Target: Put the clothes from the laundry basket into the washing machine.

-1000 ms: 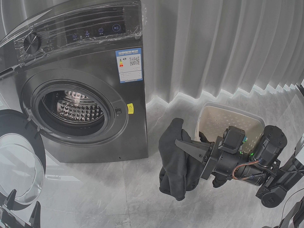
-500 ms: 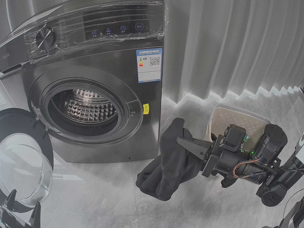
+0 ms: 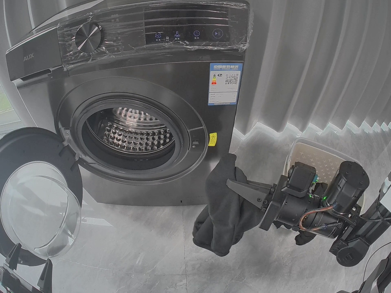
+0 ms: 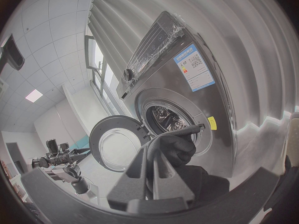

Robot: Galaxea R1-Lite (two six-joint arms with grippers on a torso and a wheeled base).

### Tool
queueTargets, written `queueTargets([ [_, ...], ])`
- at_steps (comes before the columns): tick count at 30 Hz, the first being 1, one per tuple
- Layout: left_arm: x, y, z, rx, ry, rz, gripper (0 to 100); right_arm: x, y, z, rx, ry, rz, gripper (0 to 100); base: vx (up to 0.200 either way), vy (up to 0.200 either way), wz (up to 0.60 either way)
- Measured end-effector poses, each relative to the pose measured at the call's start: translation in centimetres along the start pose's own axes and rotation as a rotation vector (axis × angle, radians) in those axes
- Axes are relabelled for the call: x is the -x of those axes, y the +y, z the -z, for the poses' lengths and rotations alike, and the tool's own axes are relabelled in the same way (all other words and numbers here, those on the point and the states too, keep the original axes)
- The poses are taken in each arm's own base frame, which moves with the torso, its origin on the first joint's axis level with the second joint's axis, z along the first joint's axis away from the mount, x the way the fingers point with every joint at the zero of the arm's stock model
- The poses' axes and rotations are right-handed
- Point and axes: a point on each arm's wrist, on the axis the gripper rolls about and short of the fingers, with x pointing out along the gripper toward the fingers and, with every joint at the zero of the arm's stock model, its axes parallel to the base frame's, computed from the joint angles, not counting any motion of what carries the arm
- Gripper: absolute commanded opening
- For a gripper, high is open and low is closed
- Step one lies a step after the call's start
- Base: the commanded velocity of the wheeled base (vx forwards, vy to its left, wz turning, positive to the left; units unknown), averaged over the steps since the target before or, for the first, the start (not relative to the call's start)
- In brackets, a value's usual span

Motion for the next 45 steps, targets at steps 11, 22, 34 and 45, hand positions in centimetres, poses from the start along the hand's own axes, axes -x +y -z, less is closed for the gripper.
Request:
queueTargets([
  [11, 0.0, 0.0, 0.0, 0.003, 0.000, 0.001, 100, 0.8, -0.8, 1.4, 0.070, 0.042, 0.127, 0, 0.000, 0.000, 0.00],
  [22, 0.0, -0.1, -0.1, -0.008, -0.005, 0.025, 100, -1.2, -0.3, 2.1, 0.057, 0.000, 0.223, 0, 0.000, 0.000, 0.00],
  [34, 0.0, -0.2, -5.0, -0.013, -0.102, 0.103, 100, -3.5, 1.1, 1.7, -0.036, -0.056, 0.161, 0, 0.000, 0.000, 0.00],
  [45, -6.2, -0.7, -9.8, -0.066, 0.020, 0.303, 100, -7.1, 1.2, 1.0, -0.070, -0.140, 0.113, 0, 0.000, 0.000, 0.00],
])
